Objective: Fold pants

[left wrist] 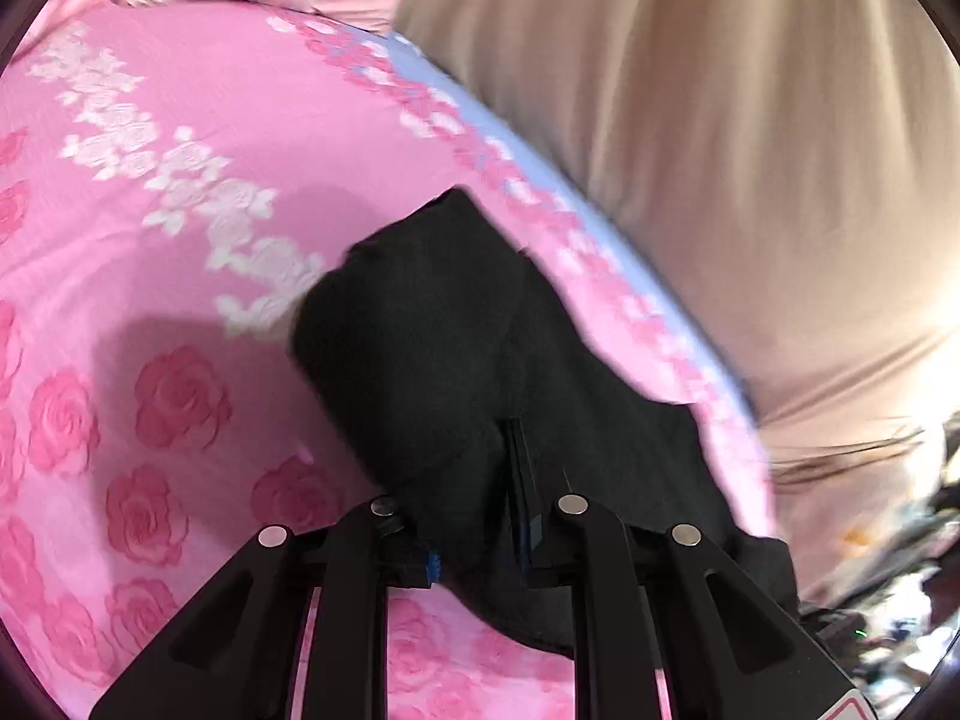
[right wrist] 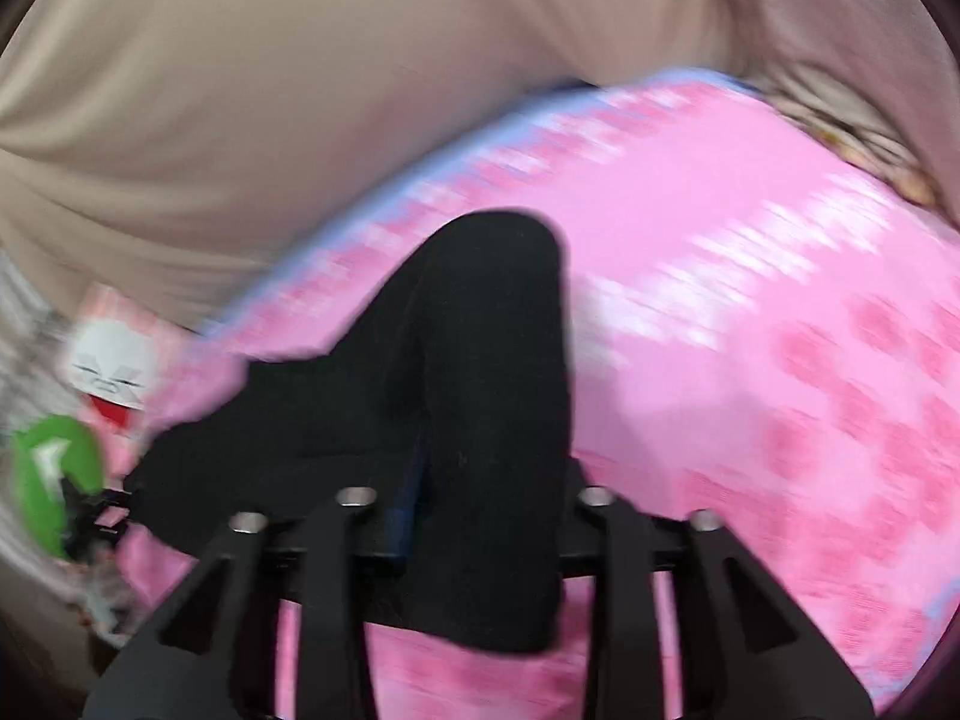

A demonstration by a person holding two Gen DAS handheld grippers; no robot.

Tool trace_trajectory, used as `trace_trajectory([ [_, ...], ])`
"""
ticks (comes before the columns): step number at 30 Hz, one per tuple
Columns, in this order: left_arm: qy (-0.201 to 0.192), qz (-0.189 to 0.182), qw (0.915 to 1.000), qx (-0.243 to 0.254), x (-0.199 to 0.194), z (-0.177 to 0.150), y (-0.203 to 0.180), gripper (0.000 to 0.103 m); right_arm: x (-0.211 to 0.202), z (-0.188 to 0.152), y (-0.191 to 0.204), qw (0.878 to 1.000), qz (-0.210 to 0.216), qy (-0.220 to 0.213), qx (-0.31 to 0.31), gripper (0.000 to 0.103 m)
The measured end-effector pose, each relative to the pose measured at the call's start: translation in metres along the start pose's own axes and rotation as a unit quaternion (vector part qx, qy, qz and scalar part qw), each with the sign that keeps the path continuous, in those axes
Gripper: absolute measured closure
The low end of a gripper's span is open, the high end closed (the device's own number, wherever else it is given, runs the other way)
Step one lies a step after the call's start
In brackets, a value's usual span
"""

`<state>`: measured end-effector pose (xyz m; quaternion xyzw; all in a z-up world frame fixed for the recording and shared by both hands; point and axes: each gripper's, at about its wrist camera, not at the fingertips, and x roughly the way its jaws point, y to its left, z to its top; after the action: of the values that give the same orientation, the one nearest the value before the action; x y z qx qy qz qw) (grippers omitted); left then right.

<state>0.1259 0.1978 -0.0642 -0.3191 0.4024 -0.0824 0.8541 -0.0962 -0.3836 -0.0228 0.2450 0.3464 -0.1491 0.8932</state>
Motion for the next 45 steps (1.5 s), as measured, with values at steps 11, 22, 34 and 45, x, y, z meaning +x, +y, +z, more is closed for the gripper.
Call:
trace_trajectory([
  [11,-0.008,-0.02,0.9988,-0.043,0.0,-0.006,0.015,0.065,0.027,-0.061,0.163,0.957,0.033,0.017,-0.287,0.025],
  [22,-0.009,-0.045,0.9981,-0.042,0.005,-0.004,0.022,0.065,0.017,-0.013,0.202,0.963,0.124,-0.015,-0.239,0.083],
  [34,-0.031,-0.02,0.9992,0.013,-0.007,-0.001,-0.008,0.084,0.023,-0.02,0.172,0.976,0.105,0.001,-0.191,0.044],
  [45,-0.033,-0.166,0.9444,0.282,-0.071,-0.053,-0.276,0.081,-0.03,-0.01,0.05,0.994,0.076,-0.054,-0.057,0.039],
])
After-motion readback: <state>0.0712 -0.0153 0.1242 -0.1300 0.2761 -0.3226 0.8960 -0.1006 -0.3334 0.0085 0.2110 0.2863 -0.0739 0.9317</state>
